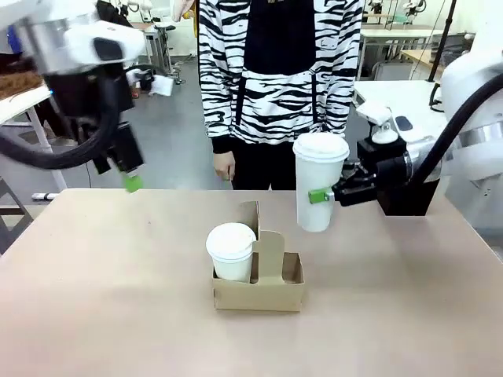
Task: Pour a drink into a cup and package it in a carrier.
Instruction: Insert the held 600 ml Paper Cup into the Cup Carrier.
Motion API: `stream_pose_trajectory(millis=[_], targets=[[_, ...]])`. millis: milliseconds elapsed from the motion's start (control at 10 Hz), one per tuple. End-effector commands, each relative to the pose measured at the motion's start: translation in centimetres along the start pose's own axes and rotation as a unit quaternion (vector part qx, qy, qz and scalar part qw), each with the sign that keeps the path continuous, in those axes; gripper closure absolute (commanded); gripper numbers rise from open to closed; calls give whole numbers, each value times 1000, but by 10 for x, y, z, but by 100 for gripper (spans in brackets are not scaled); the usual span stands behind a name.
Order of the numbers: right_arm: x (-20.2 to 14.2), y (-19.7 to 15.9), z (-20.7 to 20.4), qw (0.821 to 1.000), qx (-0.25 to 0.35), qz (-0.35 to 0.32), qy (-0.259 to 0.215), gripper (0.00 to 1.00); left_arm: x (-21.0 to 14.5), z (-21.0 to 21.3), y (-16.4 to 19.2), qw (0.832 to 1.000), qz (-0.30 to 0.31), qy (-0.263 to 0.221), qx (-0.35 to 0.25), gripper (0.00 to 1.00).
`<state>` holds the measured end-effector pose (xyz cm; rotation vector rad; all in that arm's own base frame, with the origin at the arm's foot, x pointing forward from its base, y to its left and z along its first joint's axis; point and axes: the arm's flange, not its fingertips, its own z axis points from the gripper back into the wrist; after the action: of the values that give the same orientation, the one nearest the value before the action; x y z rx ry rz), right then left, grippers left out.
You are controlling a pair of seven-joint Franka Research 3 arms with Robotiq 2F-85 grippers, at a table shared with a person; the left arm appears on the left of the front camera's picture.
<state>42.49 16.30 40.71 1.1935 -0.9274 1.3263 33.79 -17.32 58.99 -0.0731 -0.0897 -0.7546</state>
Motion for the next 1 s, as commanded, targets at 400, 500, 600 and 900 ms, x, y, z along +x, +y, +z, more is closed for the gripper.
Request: stream_pose_trajectory(millis=[400, 500, 600, 900], targets=[[-13, 2, -6, 1000, 7, 8, -5, 20, -14, -13, 14, 1000, -24, -17, 1, 0], [-21, 1, -8, 1000, 2, 11, -5, 20, -19, -24, 21, 999, -30, -28, 2, 0], [-20, 3, -12, 1000, 0, 16, -17, 20, -27, -38, 40, 998, -42, -37, -10, 0], [-26, 0, -33, 998, 47, 15, -42, 20, -46, -70, 76, 998, -46, -37, 3, 0]])
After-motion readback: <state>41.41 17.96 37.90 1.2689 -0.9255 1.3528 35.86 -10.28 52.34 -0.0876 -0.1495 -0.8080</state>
